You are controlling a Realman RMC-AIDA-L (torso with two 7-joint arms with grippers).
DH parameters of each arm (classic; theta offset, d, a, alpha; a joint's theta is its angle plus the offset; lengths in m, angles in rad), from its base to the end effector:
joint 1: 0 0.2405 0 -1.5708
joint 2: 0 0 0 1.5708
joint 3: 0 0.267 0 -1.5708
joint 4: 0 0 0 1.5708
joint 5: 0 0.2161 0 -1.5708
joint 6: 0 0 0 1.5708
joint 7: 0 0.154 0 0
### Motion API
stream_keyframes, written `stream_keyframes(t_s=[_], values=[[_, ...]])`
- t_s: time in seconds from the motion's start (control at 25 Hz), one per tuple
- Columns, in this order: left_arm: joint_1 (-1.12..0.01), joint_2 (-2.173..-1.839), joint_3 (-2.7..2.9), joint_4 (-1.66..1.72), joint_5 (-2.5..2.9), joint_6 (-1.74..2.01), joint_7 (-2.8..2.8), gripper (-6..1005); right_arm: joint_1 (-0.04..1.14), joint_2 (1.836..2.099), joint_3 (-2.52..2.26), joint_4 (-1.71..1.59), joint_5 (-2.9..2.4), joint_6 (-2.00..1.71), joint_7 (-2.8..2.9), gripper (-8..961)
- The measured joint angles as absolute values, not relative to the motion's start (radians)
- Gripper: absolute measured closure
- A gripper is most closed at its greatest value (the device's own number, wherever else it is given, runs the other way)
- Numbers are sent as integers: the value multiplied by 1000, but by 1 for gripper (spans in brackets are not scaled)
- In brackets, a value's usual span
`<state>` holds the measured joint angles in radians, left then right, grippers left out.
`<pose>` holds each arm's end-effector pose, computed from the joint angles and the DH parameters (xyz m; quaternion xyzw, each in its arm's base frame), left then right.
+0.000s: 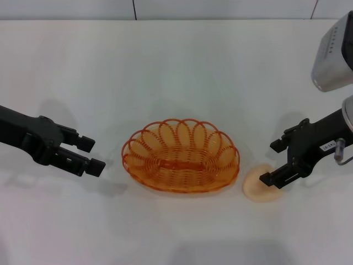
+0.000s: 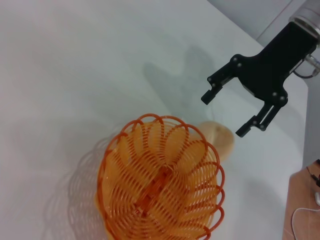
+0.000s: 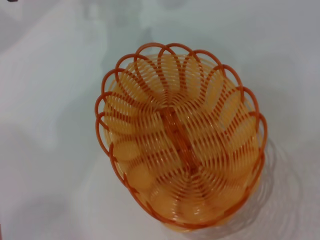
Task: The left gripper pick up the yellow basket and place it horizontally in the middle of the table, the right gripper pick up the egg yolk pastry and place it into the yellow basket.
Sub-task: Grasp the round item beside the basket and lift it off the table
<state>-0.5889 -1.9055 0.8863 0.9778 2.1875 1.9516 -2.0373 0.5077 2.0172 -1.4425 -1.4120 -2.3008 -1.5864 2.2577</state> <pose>-0.2456 0.3324 0.0668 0.9417 0.3332 0.0314 0.0357 0.1824 0.3393 -0.0133 -0.9725 0.1901 -0.1106 0.0771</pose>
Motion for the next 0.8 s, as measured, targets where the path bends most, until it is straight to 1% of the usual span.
stream_keyframes(t_s=[0.64,0.8], values=[[-585,-1905,887,977,2187,1942,-2037,138,508,2017,-1496,-1375,-2310,-1542,2258,184],[-583,-1905,886,977,2187,1941,-2037,138,508,2017,-1503,-1368,-2310,-1540,2258,347]])
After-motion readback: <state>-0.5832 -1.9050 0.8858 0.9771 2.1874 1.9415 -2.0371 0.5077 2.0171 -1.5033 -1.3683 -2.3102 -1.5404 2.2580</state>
